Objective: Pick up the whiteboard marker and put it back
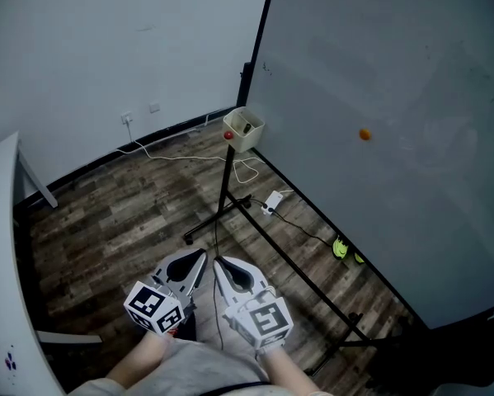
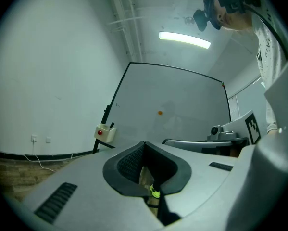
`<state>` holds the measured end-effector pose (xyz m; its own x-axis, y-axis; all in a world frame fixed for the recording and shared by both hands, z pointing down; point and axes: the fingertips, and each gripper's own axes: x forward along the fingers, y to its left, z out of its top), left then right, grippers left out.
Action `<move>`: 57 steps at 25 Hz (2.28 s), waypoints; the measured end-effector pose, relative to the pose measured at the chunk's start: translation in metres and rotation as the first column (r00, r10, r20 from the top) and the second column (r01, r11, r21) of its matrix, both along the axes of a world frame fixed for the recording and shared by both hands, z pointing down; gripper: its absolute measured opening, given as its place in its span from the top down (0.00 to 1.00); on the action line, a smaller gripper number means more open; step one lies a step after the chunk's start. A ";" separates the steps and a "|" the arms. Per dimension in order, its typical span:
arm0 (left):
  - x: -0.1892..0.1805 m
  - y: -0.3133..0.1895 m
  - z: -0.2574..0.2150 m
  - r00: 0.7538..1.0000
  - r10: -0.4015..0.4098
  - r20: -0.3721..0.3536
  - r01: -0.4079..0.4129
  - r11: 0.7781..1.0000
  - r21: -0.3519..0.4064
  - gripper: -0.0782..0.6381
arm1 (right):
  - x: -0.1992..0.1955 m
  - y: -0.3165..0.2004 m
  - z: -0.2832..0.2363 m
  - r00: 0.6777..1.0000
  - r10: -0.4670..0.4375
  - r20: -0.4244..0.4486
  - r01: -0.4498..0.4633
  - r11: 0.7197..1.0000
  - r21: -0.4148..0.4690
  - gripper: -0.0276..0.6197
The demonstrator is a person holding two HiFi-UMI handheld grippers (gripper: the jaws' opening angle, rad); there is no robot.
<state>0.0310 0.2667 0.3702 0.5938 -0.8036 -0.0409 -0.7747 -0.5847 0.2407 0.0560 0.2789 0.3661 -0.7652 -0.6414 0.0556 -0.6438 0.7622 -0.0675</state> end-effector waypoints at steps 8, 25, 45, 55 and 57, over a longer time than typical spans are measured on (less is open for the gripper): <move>-0.001 -0.053 0.010 0.999 0.041 -0.005 -0.041 0.999 -0.015 0.88 | -0.009 -0.050 0.009 1.000 -0.022 0.016 0.021 1.000 0.010 0.93; -0.061 -0.211 0.012 0.989 0.149 0.004 -0.149 0.989 -0.025 0.88 | -0.069 -0.209 0.013 0.993 0.114 0.021 -0.114 0.994 -0.005 0.93; -0.102 -0.287 0.031 0.968 0.243 -0.056 -0.246 0.968 -0.051 0.88 | -0.116 -0.284 0.034 0.981 0.190 -0.046 -0.192 0.980 -0.042 0.93; -0.093 -0.301 0.037 0.963 0.264 -0.060 -0.267 0.961 -0.070 0.88 | -0.107 -0.298 0.038 0.973 0.224 -0.046 -0.226 0.973 -0.038 0.93; -0.092 -0.307 0.036 0.963 0.263 -0.058 -0.267 0.961 -0.068 0.88 | -0.105 -0.303 0.039 0.972 0.230 -0.043 -0.231 0.972 -0.040 0.93</move>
